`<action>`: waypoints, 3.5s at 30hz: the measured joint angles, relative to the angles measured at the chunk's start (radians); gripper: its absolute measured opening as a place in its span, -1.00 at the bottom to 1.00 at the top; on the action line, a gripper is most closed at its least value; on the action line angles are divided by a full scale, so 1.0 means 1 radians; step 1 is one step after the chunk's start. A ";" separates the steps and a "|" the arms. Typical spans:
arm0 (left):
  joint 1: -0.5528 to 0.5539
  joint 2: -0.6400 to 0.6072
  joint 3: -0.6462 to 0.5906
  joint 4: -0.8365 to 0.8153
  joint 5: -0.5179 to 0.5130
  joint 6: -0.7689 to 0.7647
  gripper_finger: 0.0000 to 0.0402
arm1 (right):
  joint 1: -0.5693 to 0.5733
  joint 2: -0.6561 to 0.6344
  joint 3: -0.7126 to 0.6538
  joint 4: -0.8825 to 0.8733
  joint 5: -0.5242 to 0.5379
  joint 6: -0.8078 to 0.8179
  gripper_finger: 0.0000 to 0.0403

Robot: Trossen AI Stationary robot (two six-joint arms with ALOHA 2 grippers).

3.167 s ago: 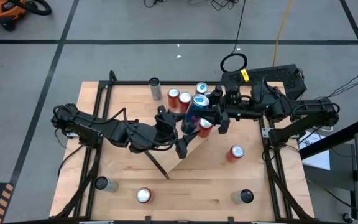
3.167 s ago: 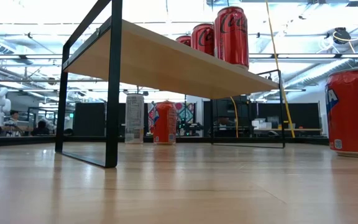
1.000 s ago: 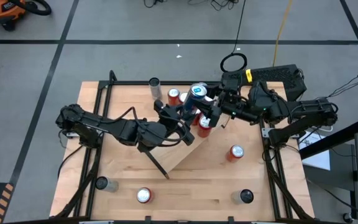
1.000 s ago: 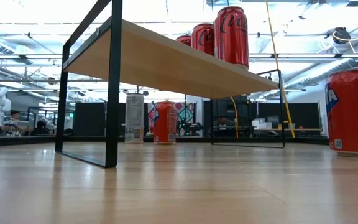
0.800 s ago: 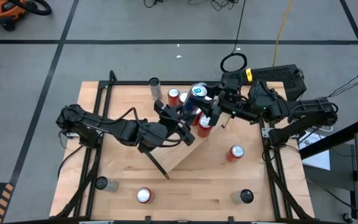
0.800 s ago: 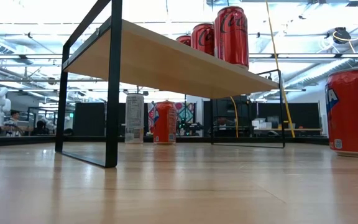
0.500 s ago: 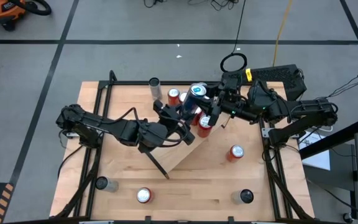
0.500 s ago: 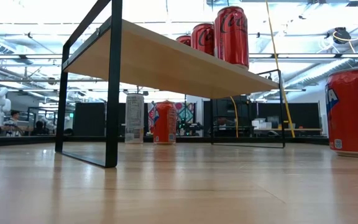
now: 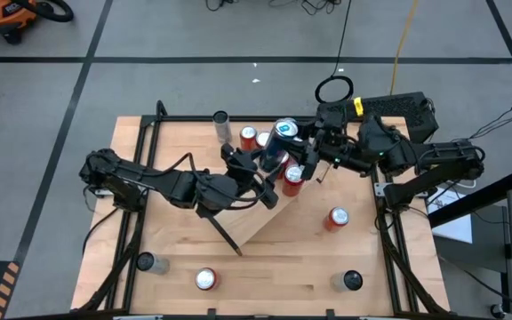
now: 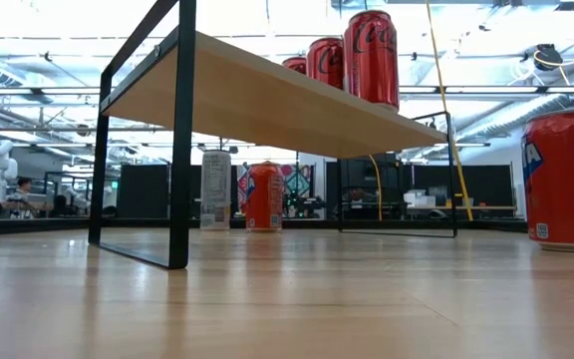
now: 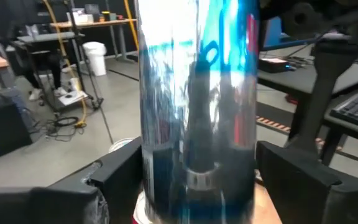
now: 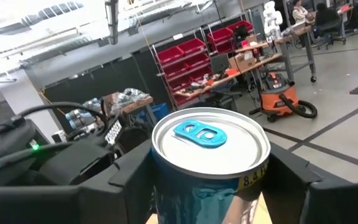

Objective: Place canned beverage on shelf
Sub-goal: Put the blue soda can on the shelf

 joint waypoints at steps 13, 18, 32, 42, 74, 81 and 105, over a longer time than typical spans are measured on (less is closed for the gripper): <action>-0.077 -0.046 0.001 -0.133 -0.015 -0.034 0.56 | 0.061 -0.186 0.000 -0.279 -0.001 -0.008 0.05; -0.099 -0.055 0.001 -0.268 -0.015 -0.195 0.56 | 0.093 -0.258 0.000 -0.402 0.000 0.000 0.05; -0.136 -0.053 0.000 -0.354 -0.006 -0.344 0.56 | 0.134 -0.417 -0.192 -0.610 0.025 0.043 0.05; -0.134 -0.053 0.000 -0.353 0.000 -0.471 0.56 | 0.133 -0.596 -0.519 -0.362 0.079 0.041 0.05; -0.106 -0.052 0.000 -0.358 0.000 -0.471 0.56 | -0.031 -0.535 -0.776 -0.075 0.151 -0.130 0.05; -0.106 -0.052 0.000 -0.364 0.000 -0.471 0.56 | -0.073 -0.466 -0.776 -0.020 0.127 -0.156 0.05; -0.101 -0.051 0.000 -0.416 0.001 -0.464 0.56 | -0.129 -0.421 -0.817 0.073 0.076 -0.082 0.05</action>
